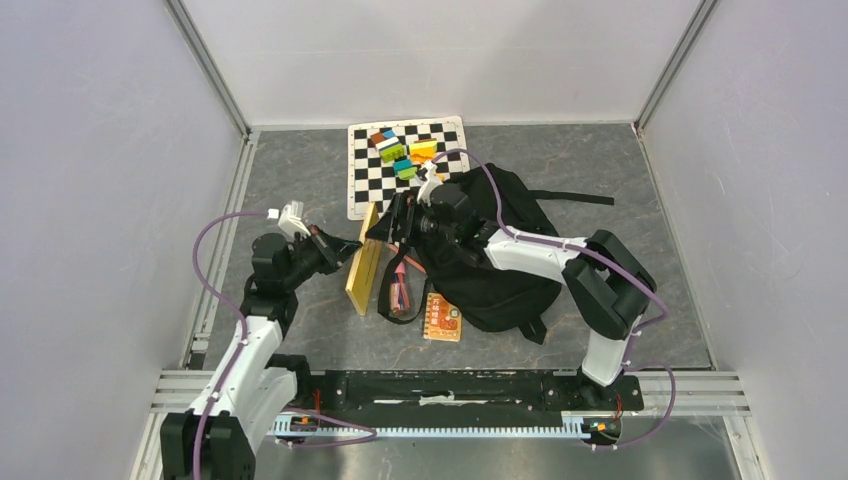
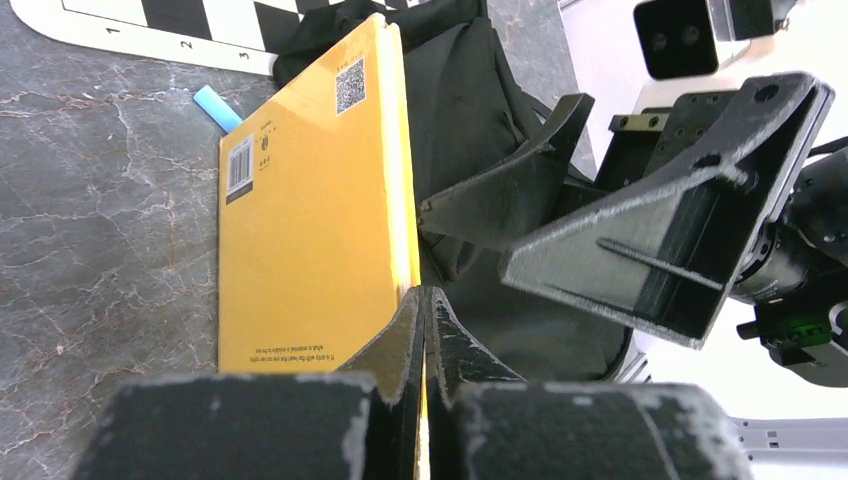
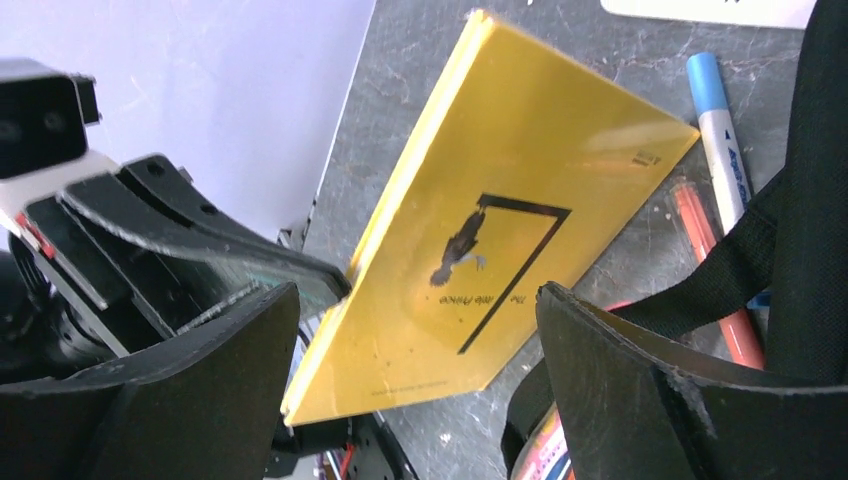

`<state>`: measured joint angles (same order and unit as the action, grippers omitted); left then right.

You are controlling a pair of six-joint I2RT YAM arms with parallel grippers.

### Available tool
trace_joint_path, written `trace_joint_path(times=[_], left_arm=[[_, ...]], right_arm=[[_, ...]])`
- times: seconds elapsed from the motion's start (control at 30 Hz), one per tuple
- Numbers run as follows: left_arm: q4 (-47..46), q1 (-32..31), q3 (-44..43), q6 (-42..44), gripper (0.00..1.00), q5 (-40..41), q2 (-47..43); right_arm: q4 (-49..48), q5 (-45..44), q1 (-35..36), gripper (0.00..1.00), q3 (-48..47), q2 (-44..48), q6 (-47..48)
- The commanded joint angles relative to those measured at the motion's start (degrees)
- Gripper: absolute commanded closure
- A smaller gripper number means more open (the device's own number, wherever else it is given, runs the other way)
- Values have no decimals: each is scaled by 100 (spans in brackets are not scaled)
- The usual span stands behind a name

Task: Pack the student bag
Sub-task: Pick up the book from the center of the board.

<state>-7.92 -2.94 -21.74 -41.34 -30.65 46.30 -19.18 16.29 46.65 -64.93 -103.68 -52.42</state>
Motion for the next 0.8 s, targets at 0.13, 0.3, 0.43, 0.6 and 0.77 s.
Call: trace_joint_path(times=[0.13, 0.3, 0.43, 0.6, 0.77], left_arm=[[-320, -156, 7, -155, 98, -283, 124], [-465, -283, -27, -181, 98, -419, 203], [-482, -394, -116, -164, 88, -521, 165], [-304, -453, -423, -19, 40, -935, 108], [1430, -453, -1303, 981, 10, -655, -136]], right_arm=[[923, -634, -24, 7, -1150, -445, 38], [1707, -947, -25, 8, -1697, -747, 465], [2077, -1180, -24, 11, -1623, -779, 633], [1688, -1073, -24, 27, -1079, -600, 508], [1388, -1138, -25, 69, -523, -318, 457]])
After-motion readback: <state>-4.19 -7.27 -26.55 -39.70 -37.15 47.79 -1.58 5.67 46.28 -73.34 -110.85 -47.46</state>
